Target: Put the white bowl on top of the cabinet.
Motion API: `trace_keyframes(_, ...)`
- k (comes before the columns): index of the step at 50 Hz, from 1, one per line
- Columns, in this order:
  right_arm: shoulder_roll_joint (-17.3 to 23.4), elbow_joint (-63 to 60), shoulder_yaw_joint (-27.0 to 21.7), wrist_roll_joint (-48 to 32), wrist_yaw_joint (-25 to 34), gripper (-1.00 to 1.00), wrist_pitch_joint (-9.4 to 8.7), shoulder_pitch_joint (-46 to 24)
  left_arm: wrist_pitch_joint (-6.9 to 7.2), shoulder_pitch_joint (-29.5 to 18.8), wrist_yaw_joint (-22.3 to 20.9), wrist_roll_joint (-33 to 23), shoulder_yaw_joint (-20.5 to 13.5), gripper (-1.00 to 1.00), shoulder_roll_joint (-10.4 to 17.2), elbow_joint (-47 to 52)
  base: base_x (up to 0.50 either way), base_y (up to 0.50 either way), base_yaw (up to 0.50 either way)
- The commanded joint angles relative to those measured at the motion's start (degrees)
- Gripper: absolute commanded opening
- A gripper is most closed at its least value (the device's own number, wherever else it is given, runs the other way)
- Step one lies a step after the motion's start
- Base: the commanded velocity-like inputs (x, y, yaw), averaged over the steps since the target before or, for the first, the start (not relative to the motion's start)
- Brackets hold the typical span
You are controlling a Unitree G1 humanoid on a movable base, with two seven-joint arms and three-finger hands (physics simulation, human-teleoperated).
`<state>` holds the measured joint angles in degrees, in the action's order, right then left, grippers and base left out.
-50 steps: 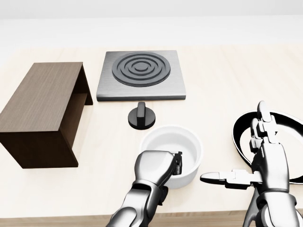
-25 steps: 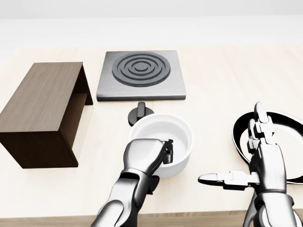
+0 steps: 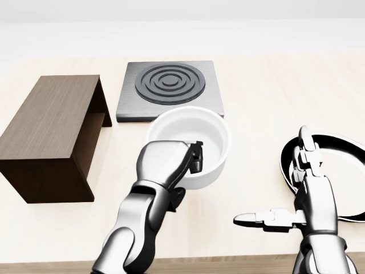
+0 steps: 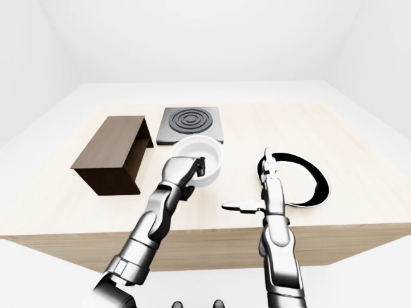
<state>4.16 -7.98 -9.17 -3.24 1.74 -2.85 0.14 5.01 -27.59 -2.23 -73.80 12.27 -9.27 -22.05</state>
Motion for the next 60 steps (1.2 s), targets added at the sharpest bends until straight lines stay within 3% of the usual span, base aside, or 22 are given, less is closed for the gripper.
trace_keyframes(1,-0.47,0.21,1.1,-1.04,0.01,1.0,0.77,0.8,-0.01,-2.86,-2.2,0.37,-2.22,-1.0,1.48,7.75,0.0,0.0,0.0)
trace_keyframes(4,-0.66,1.04,1.49,-1.5,-0.09,1.0,1.67,0.92,-0.01,-3.42,-3.34,0.69,-2.8,-1.0,2.2,9.19,0.0,0.0,0.0)
trace_keyframes(13,-0.93,1.15,2.01,-2.1,0.16,1.0,2.11,1.49,-0.01,-6.37,-4.77,3.34,-4.87,-1.0,4.64,9.66,0.0,0.0,0.0)
trace_keyframes(26,-1.43,-0.13,2.88,-2.88,0.11,1.0,1.7,2.8,-0.01,-8.2,-8.88,3.03,-6.02,-1.0,6.59,13.12,0.0,0.0,0.0)
trace_keyframes(34,-1.63,-1.78,2.65,-2.66,0.35,1.0,1.26,3.56,-0.01,-10.31,-14.06,1.78,-8.38,-1.0,9.73,17.37,0.0,0.0,0.0)
trace_keyframes(40,-1.46,-3.5,1.6,-1.71,1.0,1.0,0.33,3.89,-0.01,-10.27,-17.24,1.48,-11.17,-1.0,13.79,21.87,0.0,0.0,0.0)
trace_keyframes(49,-1.47,-3.31,1.43,-1.65,1.0,1.0,0.55,3.76,-0.01,-11.21,-22.01,0.88,-14.37,-1.0,18.36,26.54,0.0,0.0,0.0)
trace_keyframes(53,-1.5,-3.07,1.6,-1.81,0.89,1.0,0.74,3.68,-0.01,-11.71,-22.24,1.36,-15.3,-1.0,19.75,26.2,0.0,0.0,0.0)
trace_keyframes(60,-1.66,-2.64,2.23,-2.5,0.57,1.0,1.34,3.7,-0.01,-13.0,-17.78,6.3,-16.94,-1.0,21.95,21.45,0.0,0.0,0.0)
